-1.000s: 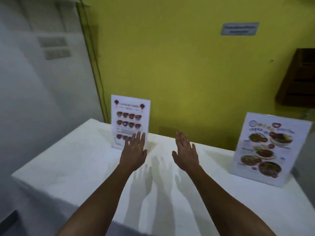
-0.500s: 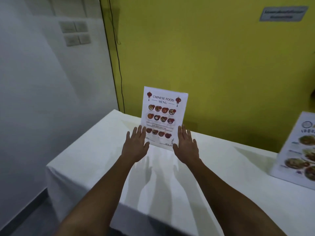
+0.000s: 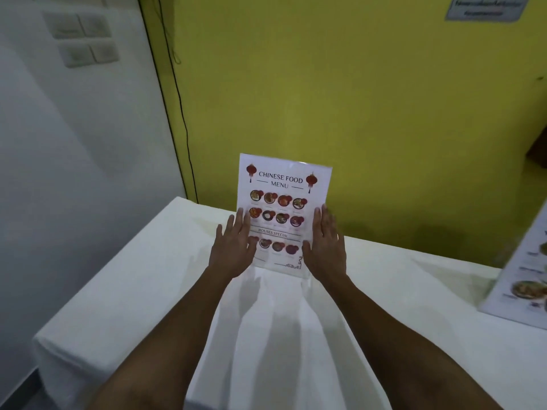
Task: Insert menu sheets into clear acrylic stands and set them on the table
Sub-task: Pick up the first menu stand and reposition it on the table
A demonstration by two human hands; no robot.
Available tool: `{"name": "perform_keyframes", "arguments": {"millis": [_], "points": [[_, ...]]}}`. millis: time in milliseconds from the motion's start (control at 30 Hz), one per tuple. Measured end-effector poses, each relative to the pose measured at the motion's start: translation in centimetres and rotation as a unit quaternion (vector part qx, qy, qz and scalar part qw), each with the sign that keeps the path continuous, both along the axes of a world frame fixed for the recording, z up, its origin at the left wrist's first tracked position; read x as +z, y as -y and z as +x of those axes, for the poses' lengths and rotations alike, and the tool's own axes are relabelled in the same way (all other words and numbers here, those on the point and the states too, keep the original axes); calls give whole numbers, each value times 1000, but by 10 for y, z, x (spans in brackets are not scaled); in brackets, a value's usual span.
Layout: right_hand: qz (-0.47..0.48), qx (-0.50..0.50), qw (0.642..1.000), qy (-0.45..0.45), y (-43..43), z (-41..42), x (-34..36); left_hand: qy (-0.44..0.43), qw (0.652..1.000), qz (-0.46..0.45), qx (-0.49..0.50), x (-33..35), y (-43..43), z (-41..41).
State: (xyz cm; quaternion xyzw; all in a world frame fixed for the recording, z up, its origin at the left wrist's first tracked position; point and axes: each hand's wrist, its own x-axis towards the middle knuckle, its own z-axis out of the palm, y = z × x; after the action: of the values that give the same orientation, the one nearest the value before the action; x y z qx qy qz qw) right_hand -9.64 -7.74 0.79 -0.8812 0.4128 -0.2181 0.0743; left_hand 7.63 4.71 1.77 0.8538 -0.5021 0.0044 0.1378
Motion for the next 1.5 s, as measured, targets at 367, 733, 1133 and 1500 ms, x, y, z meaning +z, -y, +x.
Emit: {"name": "perform_keyframes", "arguments": {"millis": [367,733,1133,1500], "points": [[32,-106,993,32,-7,27,9,-25,995,-33,-88,3,15,54],[138,-101,982,79,-13,48,19,-123,980,-45,-151,12,25,74],[133,-114,975,134,-17,49,23,-202,967,-84,-133,20,25,61],[126,-96,966,203,-23,85,44,-224,964,-95,-103,45,14,86]]}}
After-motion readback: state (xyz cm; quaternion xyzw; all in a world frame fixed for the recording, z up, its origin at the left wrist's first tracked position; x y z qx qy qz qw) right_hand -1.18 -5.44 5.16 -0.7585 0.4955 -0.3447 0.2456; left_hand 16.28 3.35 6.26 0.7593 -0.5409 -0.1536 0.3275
